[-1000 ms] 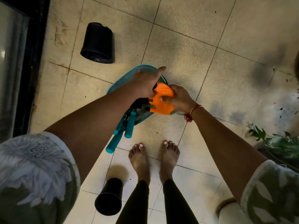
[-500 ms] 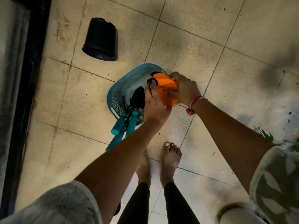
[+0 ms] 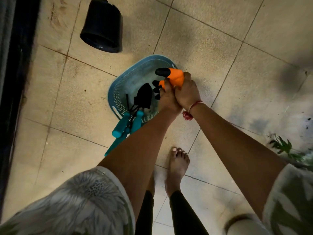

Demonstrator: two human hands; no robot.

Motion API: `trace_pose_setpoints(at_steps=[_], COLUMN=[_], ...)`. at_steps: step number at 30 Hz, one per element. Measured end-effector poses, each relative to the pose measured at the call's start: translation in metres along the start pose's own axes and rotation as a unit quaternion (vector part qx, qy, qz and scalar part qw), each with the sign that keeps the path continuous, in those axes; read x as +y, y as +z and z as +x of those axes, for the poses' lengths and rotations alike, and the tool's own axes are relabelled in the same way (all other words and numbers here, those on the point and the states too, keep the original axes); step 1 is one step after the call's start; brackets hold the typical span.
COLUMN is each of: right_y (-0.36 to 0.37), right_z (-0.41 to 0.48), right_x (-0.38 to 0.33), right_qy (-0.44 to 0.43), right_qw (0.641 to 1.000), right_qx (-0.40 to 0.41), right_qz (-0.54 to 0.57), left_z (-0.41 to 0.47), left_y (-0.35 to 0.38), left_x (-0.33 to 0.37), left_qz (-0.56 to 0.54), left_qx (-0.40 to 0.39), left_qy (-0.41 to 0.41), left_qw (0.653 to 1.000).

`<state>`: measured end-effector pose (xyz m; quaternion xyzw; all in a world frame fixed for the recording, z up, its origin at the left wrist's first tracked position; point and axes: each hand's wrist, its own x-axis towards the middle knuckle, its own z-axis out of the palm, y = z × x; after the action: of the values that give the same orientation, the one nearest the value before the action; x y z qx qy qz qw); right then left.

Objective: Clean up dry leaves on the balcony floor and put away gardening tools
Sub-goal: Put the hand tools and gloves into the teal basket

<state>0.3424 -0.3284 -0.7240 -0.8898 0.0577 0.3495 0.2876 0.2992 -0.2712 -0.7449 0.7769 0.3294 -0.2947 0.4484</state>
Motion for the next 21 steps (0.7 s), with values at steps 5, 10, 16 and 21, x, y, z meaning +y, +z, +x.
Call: trace_pose_setpoints(at_steps=[5,10,16,21], right_y=[0.004,-0.011,-0.043,-0.034], right_z=[0.01,0.008,-0.003,0.01], right_x=[0.005,0.005,-0.004,-0.016], right_qy=[-0.018,0.007,0.006,0.033], right_qw=[0.999,0.996,0.995,0.996], right_qx=[0.018,0.0,0.059,-0.087], right_qz=[-0.019,0.092,0.08,0.005], left_z=[0.003,-0.016,-0.068,-0.039], left_y=[0.008,-0.01,-0.103,-0.159], left_x=[-0.003,0.009,-0.017,-0.071], left_qz=[0.017,0.071,0.114,0.015], left_qx=[-0.025,-0.045,0.25,0.164], left_qy=[0.041,-0.017,0.102,-0.207], left_qw=[0.999,0.996,0.956,0.964])
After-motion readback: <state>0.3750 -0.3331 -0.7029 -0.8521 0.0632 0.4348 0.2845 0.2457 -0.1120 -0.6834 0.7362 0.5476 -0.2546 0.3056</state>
